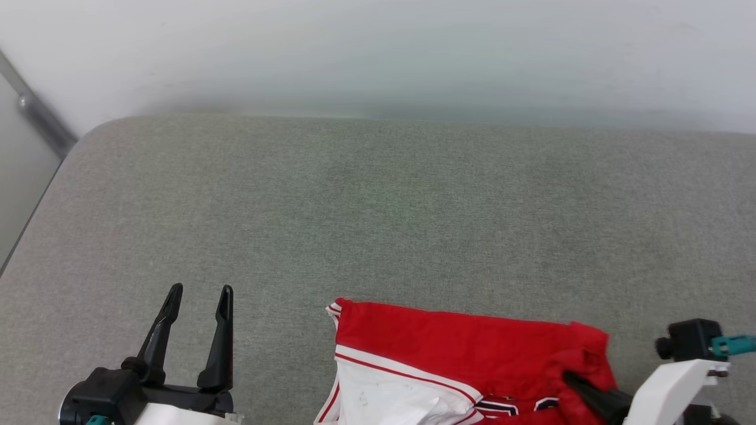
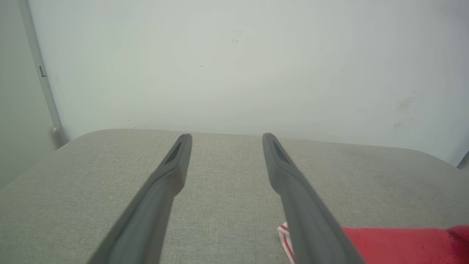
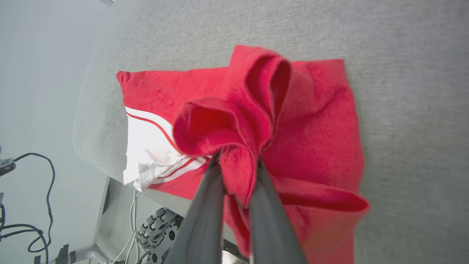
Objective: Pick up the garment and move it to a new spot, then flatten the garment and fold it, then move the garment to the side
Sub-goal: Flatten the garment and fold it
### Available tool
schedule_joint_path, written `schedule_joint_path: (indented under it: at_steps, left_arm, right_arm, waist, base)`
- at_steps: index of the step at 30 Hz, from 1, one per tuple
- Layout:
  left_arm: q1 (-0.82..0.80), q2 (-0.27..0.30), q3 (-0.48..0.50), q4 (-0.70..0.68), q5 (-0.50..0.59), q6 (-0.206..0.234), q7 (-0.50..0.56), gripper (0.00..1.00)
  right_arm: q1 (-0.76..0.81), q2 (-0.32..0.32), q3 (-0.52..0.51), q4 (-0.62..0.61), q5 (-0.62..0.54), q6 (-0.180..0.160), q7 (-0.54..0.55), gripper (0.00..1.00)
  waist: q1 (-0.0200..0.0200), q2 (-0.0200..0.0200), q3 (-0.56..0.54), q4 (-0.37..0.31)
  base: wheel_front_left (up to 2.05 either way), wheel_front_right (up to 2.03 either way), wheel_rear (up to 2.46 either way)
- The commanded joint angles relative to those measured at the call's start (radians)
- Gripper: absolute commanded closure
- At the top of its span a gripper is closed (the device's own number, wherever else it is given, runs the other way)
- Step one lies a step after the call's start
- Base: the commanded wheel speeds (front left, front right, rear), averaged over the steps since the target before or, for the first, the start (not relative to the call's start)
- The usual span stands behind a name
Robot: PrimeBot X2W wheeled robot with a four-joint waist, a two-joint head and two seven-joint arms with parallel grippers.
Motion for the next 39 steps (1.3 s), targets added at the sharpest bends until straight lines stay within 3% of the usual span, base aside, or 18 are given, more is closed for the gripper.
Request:
schedule_joint_path:
  at_steps: [1,6,17,30,31,32,33,39]
  left_arm:
    - [0.010,0.001,-0.001,0.001,-0.004,-0.001,-0.005,0.00]
    - [0.018,0.000,-0.002,0.003,-0.008,-0.001,-0.005,0.00]
    - [0.007,0.006,-0.008,0.006,-0.017,-0.001,-0.005,0.00]
    - [-0.005,0.011,-0.033,0.009,-0.015,-0.001,-0.005,0.00]
    - [-0.004,0.011,-0.034,0.005,-0.017,-0.001,-0.005,0.00]
    - [-0.001,0.011,-0.034,0.002,-0.019,-0.001,-0.005,0.00]
    - [0.002,0.012,-0.034,0.000,-0.020,-0.001,-0.005,0.00]
    - [0.016,0.018,-0.041,-0.005,-0.014,-0.001,-0.005,0.00]
  right_arm:
    - [0.008,0.017,0.014,-0.014,0.018,0.000,0.012,1.00]
    - [-0.012,0.047,0.069,-0.021,0.092,0.000,0.044,1.00]
    - [-0.103,0.048,0.306,0.132,0.328,0.000,-0.139,1.00]
    - [-0.294,0.048,0.454,0.435,0.358,0.000,-0.369,1.00]
    - [-0.302,0.048,0.465,0.454,0.362,0.000,-0.380,0.93]
    - [-0.306,0.048,0.474,0.469,0.372,0.000,-0.391,0.11]
    - [-0.311,0.047,0.484,0.485,0.383,0.000,-0.402,0.00]
    - [-0.337,0.047,0.593,0.474,0.446,0.000,-0.422,0.00]
  waist:
    - [0.0000,0.0000,-0.002,0.007]
    - [0.0000,0.0000,-0.007,0.022]
    - [0.0000,0.0000,-0.002,0.063]
    - [0.0000,0.0000,0.004,0.129]
    - [0.0000,0.0000,0.002,0.132]
    - [0.0000,0.0000,0.000,0.134]
    - [0.0000,0.0000,-0.002,0.136]
    - [0.0000,0.0000,-0.014,0.130]
  base:
    - [0.00,0.00,0.00]
    - [0.00,0.00,0.00]
    - [0.00,0.00,0.00]
    - [0.00,0.00,0.00]
    - [0.00,0.00,0.00]
    - [0.00,0.00,0.00]
    - [0.00,0.00,0.00]
    - [0.00,0.00,0.00]
